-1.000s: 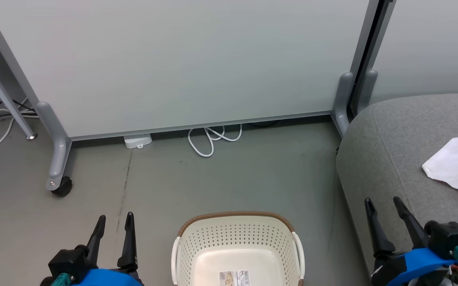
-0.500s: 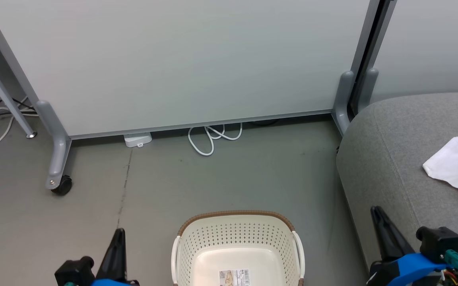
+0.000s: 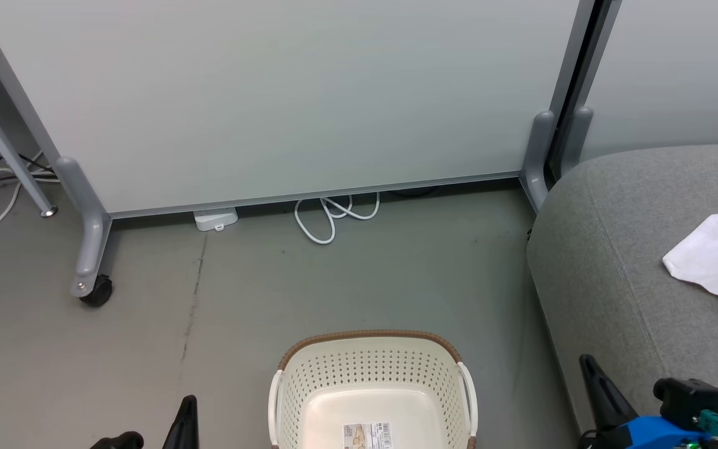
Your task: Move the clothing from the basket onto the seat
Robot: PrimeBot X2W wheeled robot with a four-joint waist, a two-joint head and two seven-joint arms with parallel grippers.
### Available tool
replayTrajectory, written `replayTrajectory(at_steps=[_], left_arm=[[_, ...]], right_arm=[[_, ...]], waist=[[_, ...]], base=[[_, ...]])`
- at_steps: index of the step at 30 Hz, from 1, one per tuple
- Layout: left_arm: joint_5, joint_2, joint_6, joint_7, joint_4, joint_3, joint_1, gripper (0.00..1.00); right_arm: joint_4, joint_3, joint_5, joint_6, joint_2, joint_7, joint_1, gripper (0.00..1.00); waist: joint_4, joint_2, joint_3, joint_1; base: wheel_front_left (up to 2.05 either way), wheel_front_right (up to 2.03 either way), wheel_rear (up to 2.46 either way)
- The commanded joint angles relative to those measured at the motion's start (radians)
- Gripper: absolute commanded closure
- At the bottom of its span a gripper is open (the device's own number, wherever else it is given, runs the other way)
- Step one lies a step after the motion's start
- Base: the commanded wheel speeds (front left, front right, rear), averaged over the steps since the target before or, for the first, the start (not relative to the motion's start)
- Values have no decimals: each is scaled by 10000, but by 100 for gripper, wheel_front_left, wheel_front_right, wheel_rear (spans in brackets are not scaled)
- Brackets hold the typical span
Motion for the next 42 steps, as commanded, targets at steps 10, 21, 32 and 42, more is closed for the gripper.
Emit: replayTrajectory(at_steps=[10,21,32,42], left_arm=[[-1758,-45,-2,493,-507,395,-438,100],[-3293,-88,-4,945,-794,674,-641,100],[-4648,-127,-5,1350,-1045,916,-816,100],[-5754,-160,-7,1683,-1249,1128,-964,100]], right_arm=[[-132,-136,2032,1,-33,245,-381,100],[-119,-226,3797,1,-43,452,-576,100],[-105,-308,5348,1,-54,634,-735,100],[-92,-377,6621,2,-62,781,-886,100]], waist=[[-30,-1,15,0],[-63,-1,33,0],[-95,-1,50,0],[-124,-1,65,0]], base=[[0,0,0],[0,0,0],[0,0,0],[0,0,0]])
